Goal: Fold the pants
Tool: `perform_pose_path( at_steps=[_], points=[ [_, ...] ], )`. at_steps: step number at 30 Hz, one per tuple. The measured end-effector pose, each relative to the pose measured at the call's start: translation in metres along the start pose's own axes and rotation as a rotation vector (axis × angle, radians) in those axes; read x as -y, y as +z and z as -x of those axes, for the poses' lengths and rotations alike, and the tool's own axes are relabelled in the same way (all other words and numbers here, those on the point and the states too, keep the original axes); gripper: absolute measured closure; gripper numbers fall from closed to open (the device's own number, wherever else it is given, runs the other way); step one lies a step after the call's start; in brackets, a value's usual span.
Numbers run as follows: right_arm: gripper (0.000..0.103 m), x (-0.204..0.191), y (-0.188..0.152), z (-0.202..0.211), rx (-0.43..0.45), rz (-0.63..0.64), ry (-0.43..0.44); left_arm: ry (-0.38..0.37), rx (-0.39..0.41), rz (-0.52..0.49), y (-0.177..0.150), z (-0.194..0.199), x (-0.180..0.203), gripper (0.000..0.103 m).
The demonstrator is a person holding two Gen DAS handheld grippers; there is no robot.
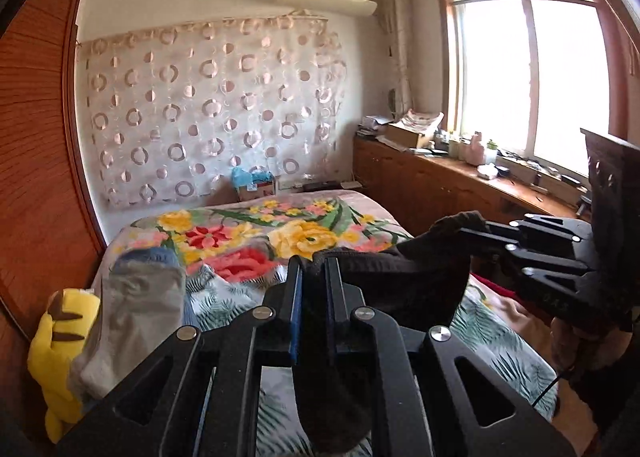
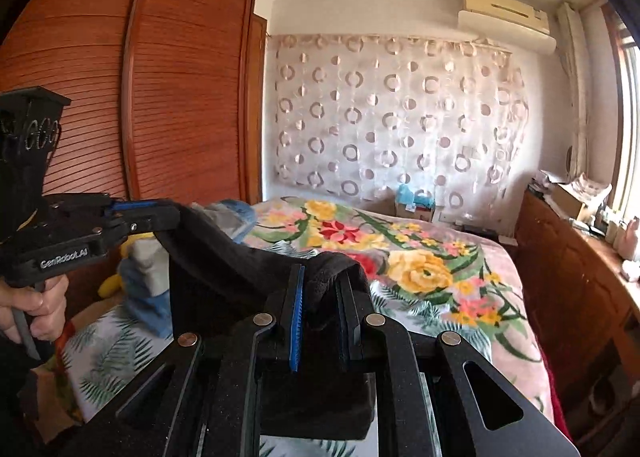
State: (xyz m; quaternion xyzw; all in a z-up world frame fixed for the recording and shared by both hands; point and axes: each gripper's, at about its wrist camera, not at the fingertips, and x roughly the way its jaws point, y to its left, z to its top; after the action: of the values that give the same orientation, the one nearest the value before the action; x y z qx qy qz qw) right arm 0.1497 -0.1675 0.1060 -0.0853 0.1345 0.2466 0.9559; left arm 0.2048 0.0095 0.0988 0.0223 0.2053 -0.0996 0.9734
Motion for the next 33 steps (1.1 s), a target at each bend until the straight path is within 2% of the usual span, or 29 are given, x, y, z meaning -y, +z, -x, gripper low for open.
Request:
perform_pose_path(
  at_steps=[5,7,10,16,20,27,33],
  points=[
    [0.089,0.000,0.031,-0.034,0.033,0.022,-0.025,0.023,0.059,0.000,0.030,-0.010,-0.011,0.092],
    [0.089,0.000,0.036,-0.041,0.047,0.016,-0.018,0.034,0.067,-0.017,0.030,-0.010,-0.012,0.092],
    [0.089,-0.001,0.018,-0.048,0.025,0.000,0.012,0.042,0.019,-0.042,0.010,-0.014,-0.012,0.092],
    [0.089,-0.011,-0.031,-0.067,-0.102,-0.010,0.044,0.022,-0.100,-0.021,-0.036,-0.029,-0.014,0.092],
    [0.089,-0.022,-0.052,-0.066,-0.167,-0.019,0.067,-0.006,-0.134,0.002,-0.057,-0.019,-0.010,0.092],
    [0.089,-0.033,-0.053,-0.046,-0.204,-0.014,0.062,-0.029,-0.142,-0.019,-0.069,0.002,0.010,0.092],
    [0.089,-0.025,-0.053,-0.044,-0.242,-0.042,0.083,-0.050,-0.168,-0.006,-0.099,0.023,0.018,0.092]
  ],
)
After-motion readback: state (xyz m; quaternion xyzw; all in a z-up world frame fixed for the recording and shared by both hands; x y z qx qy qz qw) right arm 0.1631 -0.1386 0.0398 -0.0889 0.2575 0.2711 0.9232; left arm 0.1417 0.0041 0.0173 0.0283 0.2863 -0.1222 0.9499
